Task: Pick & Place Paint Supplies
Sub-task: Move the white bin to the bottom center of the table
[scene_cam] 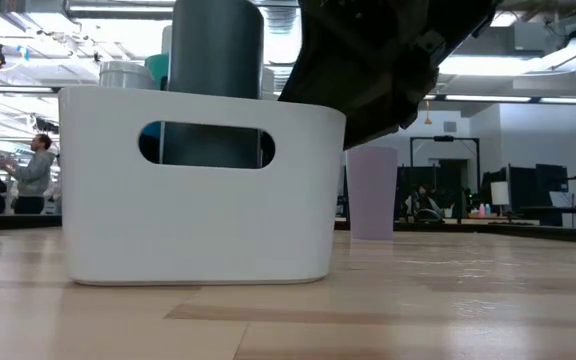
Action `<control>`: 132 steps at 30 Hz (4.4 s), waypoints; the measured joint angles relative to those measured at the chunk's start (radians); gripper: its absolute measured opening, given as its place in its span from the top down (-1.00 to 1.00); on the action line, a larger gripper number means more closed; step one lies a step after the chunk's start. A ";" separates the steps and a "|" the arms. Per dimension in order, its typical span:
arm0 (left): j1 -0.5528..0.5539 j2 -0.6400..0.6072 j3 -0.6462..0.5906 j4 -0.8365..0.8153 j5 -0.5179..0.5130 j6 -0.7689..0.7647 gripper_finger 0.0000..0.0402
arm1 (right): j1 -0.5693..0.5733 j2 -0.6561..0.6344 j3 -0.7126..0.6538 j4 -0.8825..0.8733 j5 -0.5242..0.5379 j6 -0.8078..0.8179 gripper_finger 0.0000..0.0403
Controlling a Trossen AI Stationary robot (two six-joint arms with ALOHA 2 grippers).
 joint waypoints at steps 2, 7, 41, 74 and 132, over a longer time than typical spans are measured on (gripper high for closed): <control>0.000 0.000 0.000 0.000 0.000 0.000 -0.48 | 0.001 -0.007 0.000 -0.005 -0.001 -0.001 -0.29; 0.000 0.000 0.000 0.000 -0.001 0.000 -0.48 | 0.002 -0.015 0.009 -0.011 0.002 0.000 -0.29; 0.000 0.000 0.000 0.001 -0.004 0.000 -0.48 | 0.026 -0.018 0.482 -0.633 0.034 -0.184 -0.30; 0.000 0.000 0.000 0.009 -0.023 0.005 -0.48 | 0.206 -0.026 0.523 -0.547 0.300 -0.305 -0.30; 0.001 0.000 -0.015 0.009 -0.022 0.002 -0.48 | -0.032 -0.376 -0.679 0.723 -0.152 -0.329 -0.30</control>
